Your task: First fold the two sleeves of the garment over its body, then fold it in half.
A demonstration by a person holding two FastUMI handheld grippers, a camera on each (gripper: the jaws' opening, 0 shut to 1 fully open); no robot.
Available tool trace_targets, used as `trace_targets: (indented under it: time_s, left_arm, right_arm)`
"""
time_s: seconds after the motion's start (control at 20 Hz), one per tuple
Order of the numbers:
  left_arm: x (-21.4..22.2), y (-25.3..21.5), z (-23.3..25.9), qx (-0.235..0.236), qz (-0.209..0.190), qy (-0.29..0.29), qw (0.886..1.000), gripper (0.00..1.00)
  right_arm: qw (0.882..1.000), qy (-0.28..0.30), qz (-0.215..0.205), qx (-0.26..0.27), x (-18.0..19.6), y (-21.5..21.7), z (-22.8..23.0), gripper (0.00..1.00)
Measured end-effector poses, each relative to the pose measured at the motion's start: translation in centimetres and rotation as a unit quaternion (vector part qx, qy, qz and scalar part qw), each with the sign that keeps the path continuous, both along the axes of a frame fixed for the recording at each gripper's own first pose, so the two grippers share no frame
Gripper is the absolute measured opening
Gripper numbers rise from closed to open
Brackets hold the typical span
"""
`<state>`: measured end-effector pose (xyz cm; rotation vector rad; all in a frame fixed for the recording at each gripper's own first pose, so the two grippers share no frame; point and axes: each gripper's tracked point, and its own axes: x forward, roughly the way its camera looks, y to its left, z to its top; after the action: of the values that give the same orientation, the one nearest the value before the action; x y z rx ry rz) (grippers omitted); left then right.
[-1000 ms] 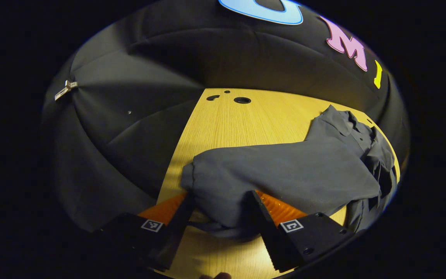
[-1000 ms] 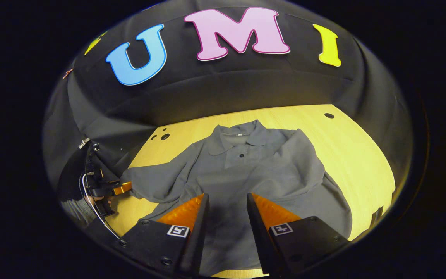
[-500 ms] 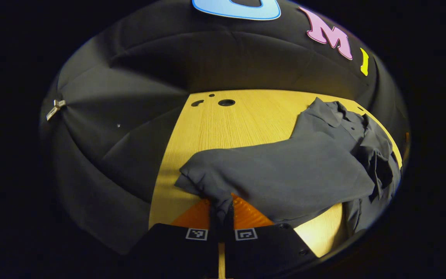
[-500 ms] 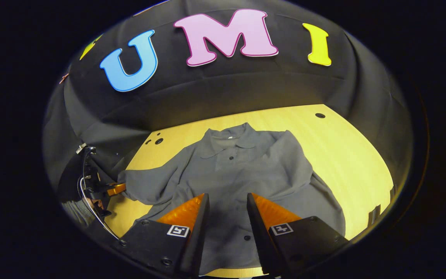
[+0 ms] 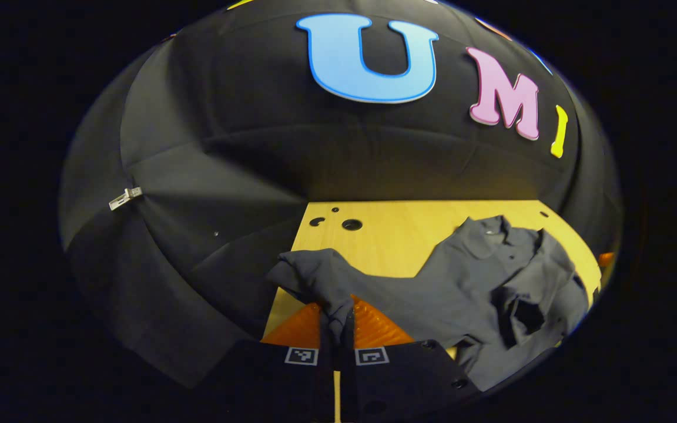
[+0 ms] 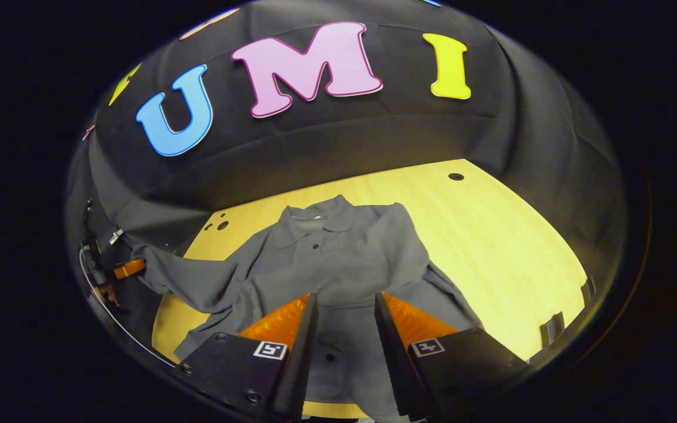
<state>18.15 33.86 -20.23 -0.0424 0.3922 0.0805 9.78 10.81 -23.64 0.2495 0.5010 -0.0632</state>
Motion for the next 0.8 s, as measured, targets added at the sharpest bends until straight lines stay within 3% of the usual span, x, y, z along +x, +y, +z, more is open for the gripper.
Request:
trace_targets:
  time_s: [0.2,0.3,0.45,0.5,0.55,0.8]
  left_arm:
    - [-1.8,-5.9,4.6,-0.026,-0.034,-0.025,0.999,0.12]
    - [-2.1,-9.7,5.9,-0.045,-0.045,-0.029,0.998,0.08]
    - [-1.8,-15.7,7.0,-0.067,-0.063,-0.035,0.995,0.08]
    - [-1.6,-17.8,7.4,-0.075,-0.071,-0.037,0.994,0.09]
    - [-1.3,-19.8,7.7,-0.080,-0.076,-0.038,0.993,0.09]
    - [0.5,-29.5,6.9,-0.098,-0.104,-0.023,0.989,0.08]
  right_arm:
    - [1.000,-0.008,-0.006,0.007,-0.8,-3.2,0.3,0.62]
    - [1.000,-0.013,-0.004,0.006,-0.9,-4.7,0.5,0.71]
    - [1.000,-0.019,-0.003,0.013,-1.0,-6.9,0.8,0.74]
    - [1.000,-0.020,-0.003,0.015,-1.0,-7.7,0.8,0.92]
    - [1.000,-0.020,-0.003,0.018,-1.1,-8.4,0.7,0.80]
    - [1.000,-0.016,0.004,0.008,-1.5,-12.0,0.1,0.80]
